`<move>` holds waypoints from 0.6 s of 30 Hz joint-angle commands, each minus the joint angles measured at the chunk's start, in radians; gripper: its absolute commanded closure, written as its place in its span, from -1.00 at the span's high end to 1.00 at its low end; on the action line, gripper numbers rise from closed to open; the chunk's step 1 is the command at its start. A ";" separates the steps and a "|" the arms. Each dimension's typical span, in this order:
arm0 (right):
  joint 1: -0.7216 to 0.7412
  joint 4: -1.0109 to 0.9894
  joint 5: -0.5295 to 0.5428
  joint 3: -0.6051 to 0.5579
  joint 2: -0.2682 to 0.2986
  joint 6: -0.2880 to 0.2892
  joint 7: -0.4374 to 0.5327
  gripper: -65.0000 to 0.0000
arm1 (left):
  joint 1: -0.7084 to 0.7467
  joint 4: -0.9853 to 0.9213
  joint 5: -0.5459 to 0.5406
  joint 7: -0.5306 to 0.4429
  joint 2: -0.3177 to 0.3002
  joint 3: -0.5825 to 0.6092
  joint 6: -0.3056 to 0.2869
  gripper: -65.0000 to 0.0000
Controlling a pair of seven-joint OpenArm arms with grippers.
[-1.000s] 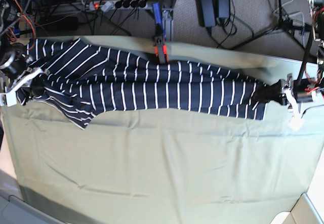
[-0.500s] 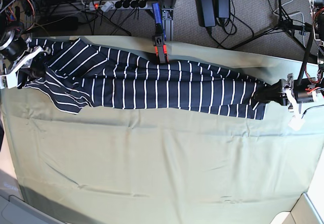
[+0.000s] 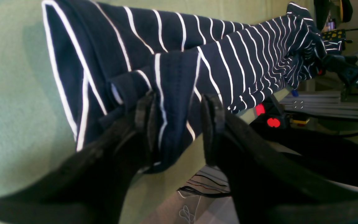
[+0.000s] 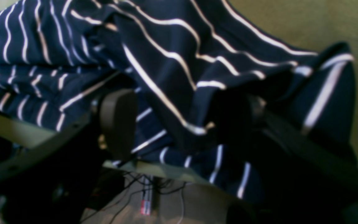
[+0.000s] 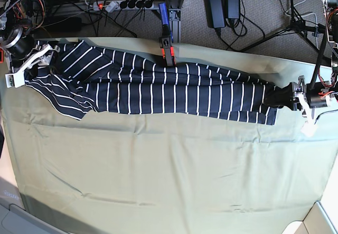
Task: Fold the T-shirt properly
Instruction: 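Regrip the shirt end with the right gripper and tug it outward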
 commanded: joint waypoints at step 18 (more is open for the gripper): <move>0.018 0.166 -0.011 0.037 0.017 0.031 0.128 -1.00 | -0.097 0.014 0.163 -0.182 -0.036 -0.009 -0.024 -0.13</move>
